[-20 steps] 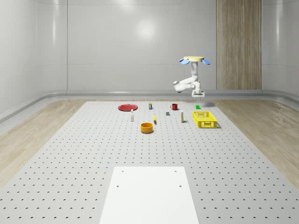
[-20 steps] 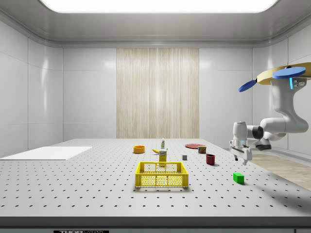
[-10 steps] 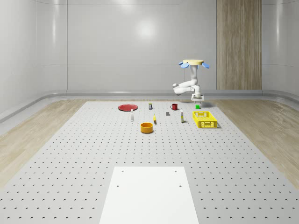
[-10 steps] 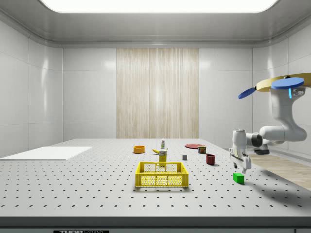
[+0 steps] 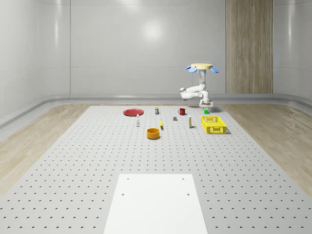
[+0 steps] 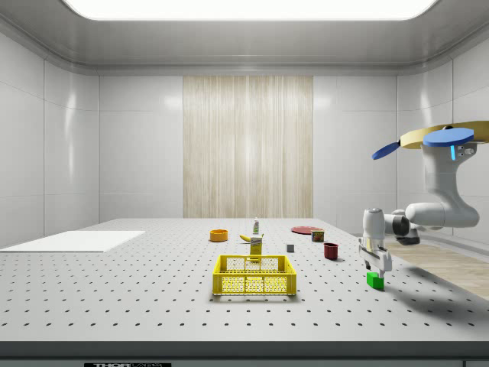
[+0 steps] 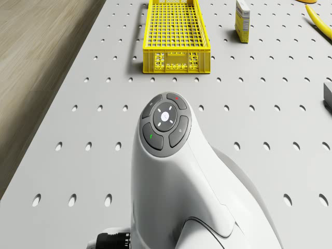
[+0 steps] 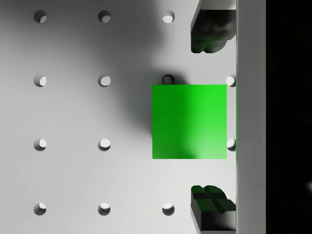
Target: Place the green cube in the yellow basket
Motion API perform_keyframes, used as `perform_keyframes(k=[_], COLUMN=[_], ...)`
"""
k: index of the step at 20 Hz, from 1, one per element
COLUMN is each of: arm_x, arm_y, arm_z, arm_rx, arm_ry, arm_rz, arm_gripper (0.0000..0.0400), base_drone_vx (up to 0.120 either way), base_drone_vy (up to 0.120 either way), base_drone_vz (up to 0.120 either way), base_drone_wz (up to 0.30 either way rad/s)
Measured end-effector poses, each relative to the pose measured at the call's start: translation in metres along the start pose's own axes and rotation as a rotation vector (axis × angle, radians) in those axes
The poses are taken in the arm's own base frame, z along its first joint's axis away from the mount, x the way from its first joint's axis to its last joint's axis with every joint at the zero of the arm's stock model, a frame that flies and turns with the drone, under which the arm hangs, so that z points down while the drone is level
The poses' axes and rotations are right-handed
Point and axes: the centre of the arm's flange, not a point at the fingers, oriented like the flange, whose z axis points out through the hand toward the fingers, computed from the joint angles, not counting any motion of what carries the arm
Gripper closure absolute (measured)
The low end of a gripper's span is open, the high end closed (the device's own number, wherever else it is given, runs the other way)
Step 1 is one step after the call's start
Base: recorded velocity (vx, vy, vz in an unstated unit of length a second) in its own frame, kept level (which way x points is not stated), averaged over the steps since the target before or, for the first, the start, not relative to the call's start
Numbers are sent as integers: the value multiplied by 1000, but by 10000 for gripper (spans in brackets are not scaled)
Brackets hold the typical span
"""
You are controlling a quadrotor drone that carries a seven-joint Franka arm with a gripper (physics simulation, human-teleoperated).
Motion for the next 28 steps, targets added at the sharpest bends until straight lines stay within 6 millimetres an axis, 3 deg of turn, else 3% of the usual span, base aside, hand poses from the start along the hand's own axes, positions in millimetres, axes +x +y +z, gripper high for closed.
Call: perform_keyframes(k=[6,18,23,28], arm_x=[0,-4,-4,-4], arm_y=[0,-4,-4,-4], arm_z=[1,22,28,29], arm_rx=[0,0,0,-1], arm_ry=[0,0,0,1], arm_rz=[0,0,0,1], arm_gripper=[0,0,103,123], base_drone_vx=[0,0,0,0], base_drone_vy=[-13,0,0,0], base_drone_vz=[-27,0,0,0], base_drone_wz=[0,0,0,0])
